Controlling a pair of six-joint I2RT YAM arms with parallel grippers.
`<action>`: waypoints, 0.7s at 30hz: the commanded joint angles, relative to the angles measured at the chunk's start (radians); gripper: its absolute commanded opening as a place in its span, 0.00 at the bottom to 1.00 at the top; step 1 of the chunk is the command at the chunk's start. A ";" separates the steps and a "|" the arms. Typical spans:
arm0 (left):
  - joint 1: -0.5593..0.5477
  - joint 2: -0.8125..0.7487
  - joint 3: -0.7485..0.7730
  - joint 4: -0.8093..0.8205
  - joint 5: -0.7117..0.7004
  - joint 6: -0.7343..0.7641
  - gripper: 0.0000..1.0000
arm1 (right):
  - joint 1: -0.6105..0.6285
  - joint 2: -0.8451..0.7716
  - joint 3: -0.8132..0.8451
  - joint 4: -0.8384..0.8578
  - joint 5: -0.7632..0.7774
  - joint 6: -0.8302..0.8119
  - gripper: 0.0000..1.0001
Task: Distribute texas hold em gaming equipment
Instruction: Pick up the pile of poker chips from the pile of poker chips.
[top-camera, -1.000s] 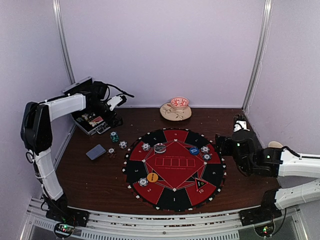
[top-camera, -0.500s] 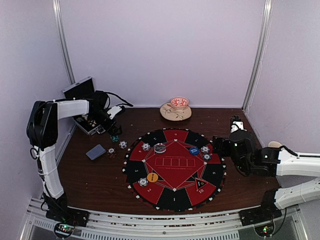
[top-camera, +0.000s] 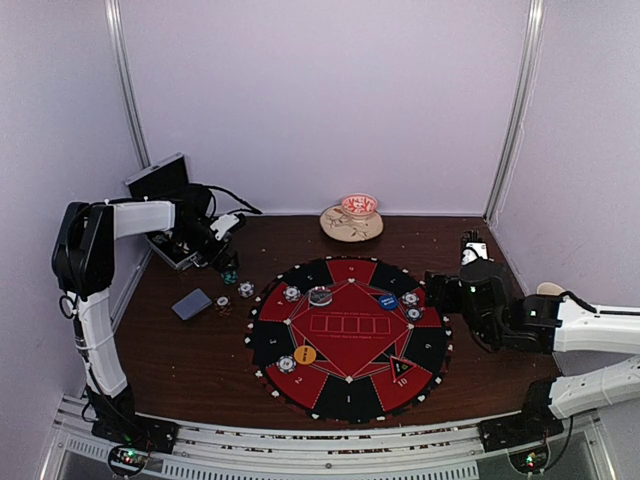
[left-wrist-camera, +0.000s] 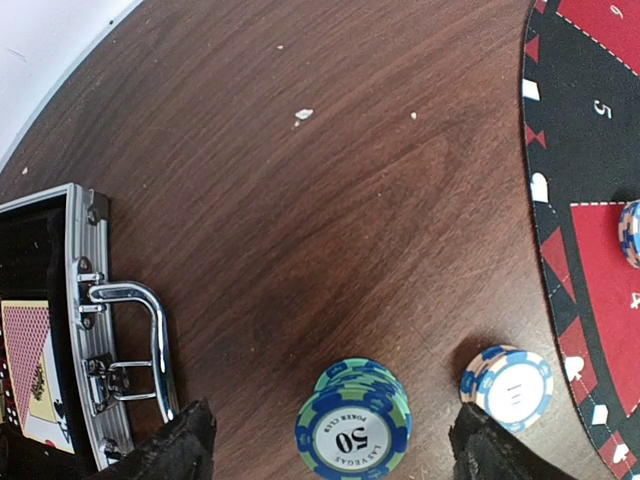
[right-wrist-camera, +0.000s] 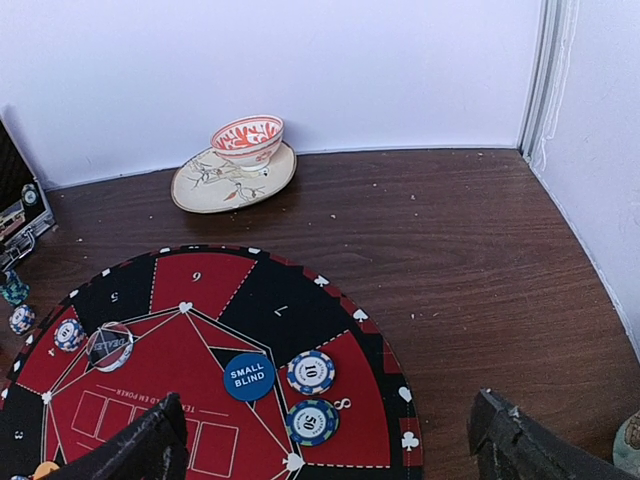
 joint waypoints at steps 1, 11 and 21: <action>0.013 0.002 -0.014 -0.004 0.007 0.009 0.83 | 0.002 -0.025 0.019 0.008 -0.003 -0.004 0.99; 0.019 0.018 -0.014 -0.009 -0.012 0.021 0.76 | 0.004 -0.029 0.018 0.005 -0.002 -0.003 0.99; 0.020 0.041 -0.006 -0.010 -0.013 0.021 0.69 | 0.005 -0.030 0.016 0.006 0.000 -0.001 0.99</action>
